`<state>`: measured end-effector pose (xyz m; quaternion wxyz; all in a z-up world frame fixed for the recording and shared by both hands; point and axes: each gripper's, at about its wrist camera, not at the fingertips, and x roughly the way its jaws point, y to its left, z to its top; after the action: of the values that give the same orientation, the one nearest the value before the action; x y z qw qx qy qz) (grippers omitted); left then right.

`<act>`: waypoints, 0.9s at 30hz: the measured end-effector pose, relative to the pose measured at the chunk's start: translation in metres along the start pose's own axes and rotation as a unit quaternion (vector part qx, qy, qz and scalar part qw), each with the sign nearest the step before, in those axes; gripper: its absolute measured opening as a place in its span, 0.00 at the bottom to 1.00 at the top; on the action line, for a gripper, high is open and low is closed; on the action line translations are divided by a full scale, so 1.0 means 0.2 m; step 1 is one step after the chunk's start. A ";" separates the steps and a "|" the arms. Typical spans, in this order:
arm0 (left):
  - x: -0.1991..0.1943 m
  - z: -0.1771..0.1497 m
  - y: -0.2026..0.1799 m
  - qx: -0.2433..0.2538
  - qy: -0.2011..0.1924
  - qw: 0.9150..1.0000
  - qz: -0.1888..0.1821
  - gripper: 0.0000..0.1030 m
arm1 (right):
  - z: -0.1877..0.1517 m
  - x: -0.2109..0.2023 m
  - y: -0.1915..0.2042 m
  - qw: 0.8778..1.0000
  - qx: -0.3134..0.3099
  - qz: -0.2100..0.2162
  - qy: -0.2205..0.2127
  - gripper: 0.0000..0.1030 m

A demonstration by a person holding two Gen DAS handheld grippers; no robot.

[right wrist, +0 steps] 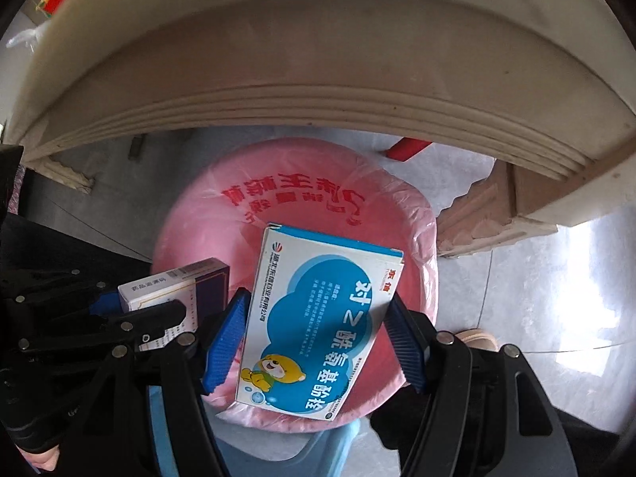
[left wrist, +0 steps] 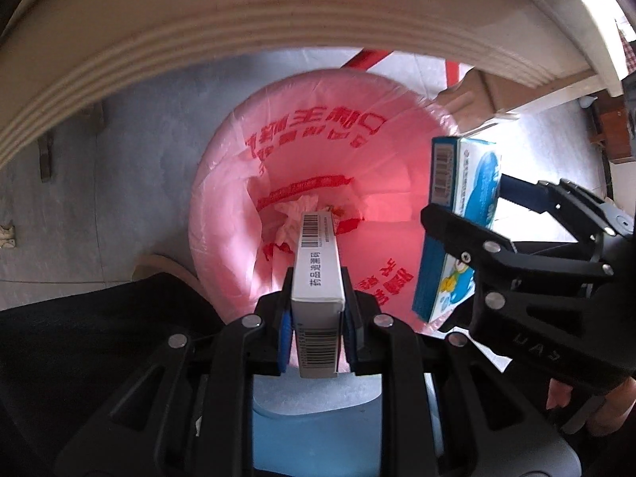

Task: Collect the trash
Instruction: 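Carry the white box with the left tool while the right tool carries the blue box over the pink bin, then open the left tool over the bin while the right tool releases the blue box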

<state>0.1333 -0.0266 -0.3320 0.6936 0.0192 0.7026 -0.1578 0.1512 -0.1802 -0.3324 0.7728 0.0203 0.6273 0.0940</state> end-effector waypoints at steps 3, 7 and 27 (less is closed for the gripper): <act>0.07 0.03 0.00 -0.001 0.011 1.000 0.006 0.20 | 0.02 0.05 0.01 1.000 -0.013 -0.009 0.004 0.64; 0.14 0.05 0.03 -0.015 0.032 0.999 0.003 0.20 | 0.04 0.11 -0.01 1.000 -0.012 -0.007 0.018 0.64; 0.19 0.08 0.07 -0.037 0.046 0.998 0.001 0.65 | 0.06 0.13 -0.08 0.999 0.023 0.018 0.012 0.76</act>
<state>0.1502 -0.0235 -0.3719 0.6607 0.0010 0.7393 -0.1301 0.1704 -0.1902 -0.3569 0.7628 0.0486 0.6380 0.0938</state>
